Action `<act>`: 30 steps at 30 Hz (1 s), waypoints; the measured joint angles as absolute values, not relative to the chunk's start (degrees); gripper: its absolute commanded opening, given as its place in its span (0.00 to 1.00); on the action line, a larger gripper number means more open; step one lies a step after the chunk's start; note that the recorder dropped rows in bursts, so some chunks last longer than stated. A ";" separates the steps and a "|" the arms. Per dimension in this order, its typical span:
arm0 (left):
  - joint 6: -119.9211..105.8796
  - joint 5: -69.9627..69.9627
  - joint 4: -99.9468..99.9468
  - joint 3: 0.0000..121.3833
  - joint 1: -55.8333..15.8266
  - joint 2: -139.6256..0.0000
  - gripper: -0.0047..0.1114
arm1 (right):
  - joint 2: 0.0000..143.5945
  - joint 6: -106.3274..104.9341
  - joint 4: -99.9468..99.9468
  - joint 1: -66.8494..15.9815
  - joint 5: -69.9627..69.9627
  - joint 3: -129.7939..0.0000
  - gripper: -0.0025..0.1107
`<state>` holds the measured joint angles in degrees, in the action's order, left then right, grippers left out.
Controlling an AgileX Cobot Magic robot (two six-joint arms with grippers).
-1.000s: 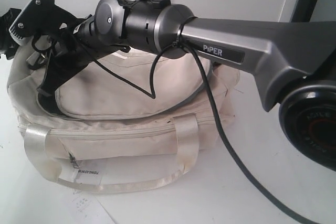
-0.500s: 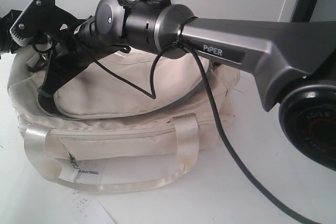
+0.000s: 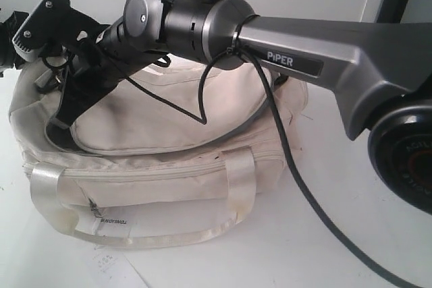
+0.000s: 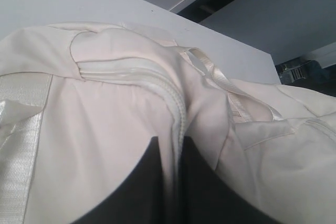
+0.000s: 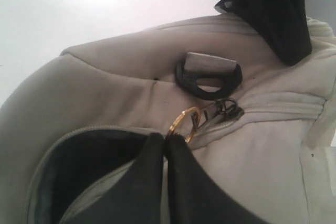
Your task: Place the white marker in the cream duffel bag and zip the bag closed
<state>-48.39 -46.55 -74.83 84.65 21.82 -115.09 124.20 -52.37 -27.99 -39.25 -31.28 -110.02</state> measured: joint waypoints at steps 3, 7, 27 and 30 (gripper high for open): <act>-48.08 -46.80 -74.83 84.65 21.82 -115.09 0.04 | 124.20 -52.24 -27.99 -39.21 -32.26 -110.02 0.02; -47.40 -46.79 -74.83 84.65 21.71 -115.09 0.04 | 123.92 -52.03 -27.99 -39.08 -33.09 -110.02 0.02; -42.28 -48.12 -74.83 84.53 22.33 -115.09 0.04 | 121.89 -51.48 -28.32 -38.99 -36.71 -110.02 0.02; -42.17 -48.39 -74.94 84.53 22.45 -115.09 0.04 | 121.68 -51.44 -28.32 -38.99 -37.10 -110.02 0.02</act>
<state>-42.17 -48.39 -74.94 84.53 22.45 -115.09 121.68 -51.44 -28.32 -38.99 -37.10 -110.02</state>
